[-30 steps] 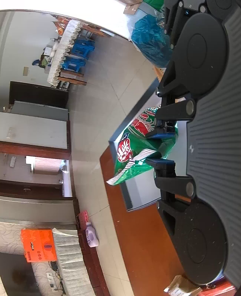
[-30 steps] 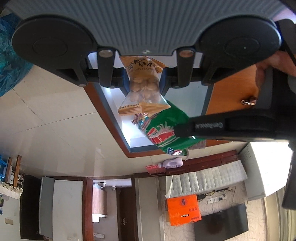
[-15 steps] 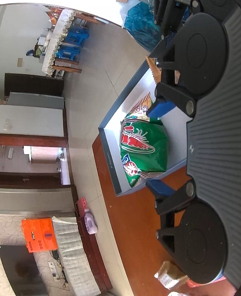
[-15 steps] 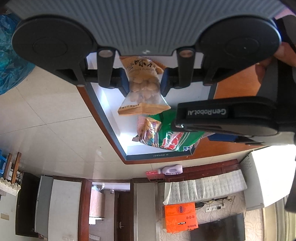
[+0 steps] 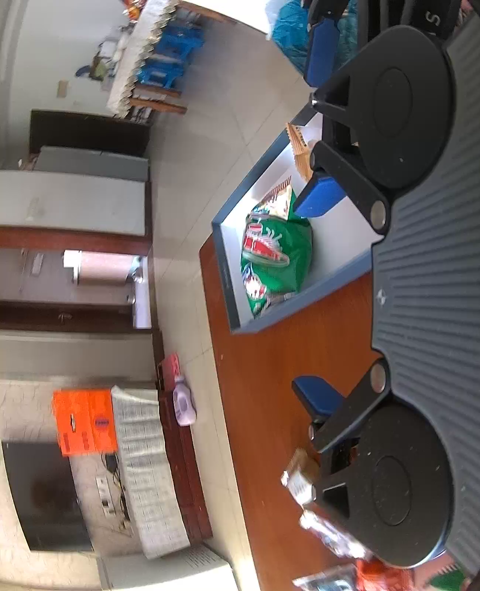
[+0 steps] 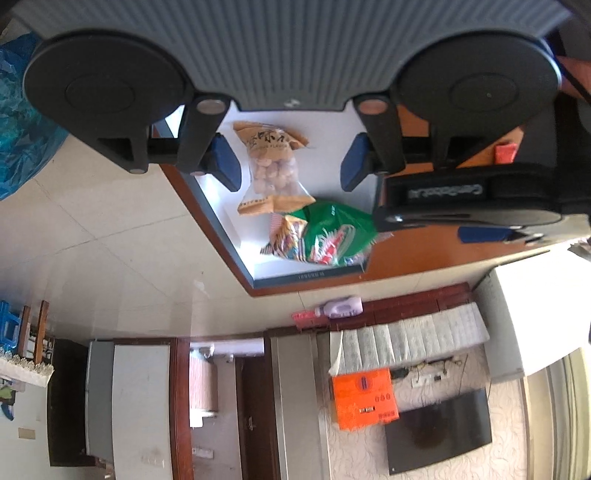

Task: Organize snacks
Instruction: 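Open both tools to drop the bags into the white box, then move left tool to second green shrimp-chip bag while right tool grasps orange candy bar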

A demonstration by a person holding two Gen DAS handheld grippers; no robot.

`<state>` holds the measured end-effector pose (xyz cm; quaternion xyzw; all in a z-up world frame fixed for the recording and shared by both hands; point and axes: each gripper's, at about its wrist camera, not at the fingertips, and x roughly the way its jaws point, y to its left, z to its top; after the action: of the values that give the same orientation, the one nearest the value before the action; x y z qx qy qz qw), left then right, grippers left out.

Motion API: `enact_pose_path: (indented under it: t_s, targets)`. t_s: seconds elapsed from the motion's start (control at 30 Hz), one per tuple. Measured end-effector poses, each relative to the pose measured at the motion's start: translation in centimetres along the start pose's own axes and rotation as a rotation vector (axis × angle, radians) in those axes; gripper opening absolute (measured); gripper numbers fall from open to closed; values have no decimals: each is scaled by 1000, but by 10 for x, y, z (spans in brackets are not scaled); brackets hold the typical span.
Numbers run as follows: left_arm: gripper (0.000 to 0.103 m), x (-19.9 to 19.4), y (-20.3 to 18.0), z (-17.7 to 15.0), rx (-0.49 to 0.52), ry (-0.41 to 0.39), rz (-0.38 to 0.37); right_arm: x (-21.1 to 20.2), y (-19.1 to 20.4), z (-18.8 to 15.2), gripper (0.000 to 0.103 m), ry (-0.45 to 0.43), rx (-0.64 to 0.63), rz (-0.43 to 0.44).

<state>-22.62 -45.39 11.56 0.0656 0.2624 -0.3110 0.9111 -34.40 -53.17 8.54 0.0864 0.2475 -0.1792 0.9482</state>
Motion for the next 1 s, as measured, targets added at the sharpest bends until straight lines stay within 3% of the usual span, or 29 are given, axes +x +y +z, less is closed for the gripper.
enact_pose_path:
  t_s: [0.33, 0.63, 0.9, 1.0]
  targets:
    - [98, -100, 60, -28, -44, -30, 137, -27, 52, -9, 62, -16, -55, 123]
    - [99, -184, 131, -81, -73, -37, 289, -23, 96, -8, 62, -3, -91, 243]
    - [101, -218, 179, -126, -129, -10, 352, -16, 146, -10, 62, 23, -112, 348]
    - [101, -216, 187, -132, -145, 6, 333, -14, 165, -14, 62, 33, -152, 363]
